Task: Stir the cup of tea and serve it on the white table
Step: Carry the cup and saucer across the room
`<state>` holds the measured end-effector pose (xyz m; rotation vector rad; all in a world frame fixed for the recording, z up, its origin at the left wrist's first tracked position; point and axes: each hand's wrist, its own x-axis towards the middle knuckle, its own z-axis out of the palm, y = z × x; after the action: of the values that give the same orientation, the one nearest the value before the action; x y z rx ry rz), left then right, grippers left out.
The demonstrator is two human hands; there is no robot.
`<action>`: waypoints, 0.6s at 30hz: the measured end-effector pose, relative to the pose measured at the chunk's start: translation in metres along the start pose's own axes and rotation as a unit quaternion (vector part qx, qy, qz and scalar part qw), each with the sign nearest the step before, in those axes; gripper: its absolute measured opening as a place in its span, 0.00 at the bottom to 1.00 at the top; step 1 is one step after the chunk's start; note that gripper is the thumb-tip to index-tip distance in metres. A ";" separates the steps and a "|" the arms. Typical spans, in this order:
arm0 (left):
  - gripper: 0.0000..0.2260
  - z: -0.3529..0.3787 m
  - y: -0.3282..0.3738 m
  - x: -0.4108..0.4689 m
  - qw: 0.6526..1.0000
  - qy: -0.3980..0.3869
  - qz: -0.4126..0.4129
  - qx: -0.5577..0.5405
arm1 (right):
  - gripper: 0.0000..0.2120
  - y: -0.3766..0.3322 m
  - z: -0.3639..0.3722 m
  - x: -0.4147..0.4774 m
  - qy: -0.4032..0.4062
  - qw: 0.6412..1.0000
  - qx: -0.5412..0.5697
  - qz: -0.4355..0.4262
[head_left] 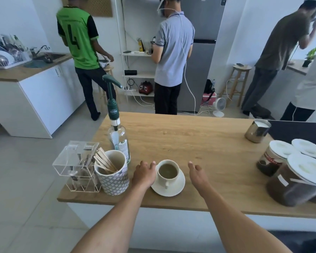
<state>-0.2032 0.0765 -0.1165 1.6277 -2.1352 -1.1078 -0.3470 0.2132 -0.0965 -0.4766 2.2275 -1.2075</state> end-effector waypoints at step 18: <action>0.35 0.022 -0.009 0.001 0.996 -0.056 -0.043 -0.060 | 0.23 0.000 0.020 0.010 -0.079 0.994 0.025 0.076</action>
<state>-0.2103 0.0838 -0.1386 1.6521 -2.0386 -1.3559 -0.3424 0.1949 -0.1086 -0.3623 2.0541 -1.1039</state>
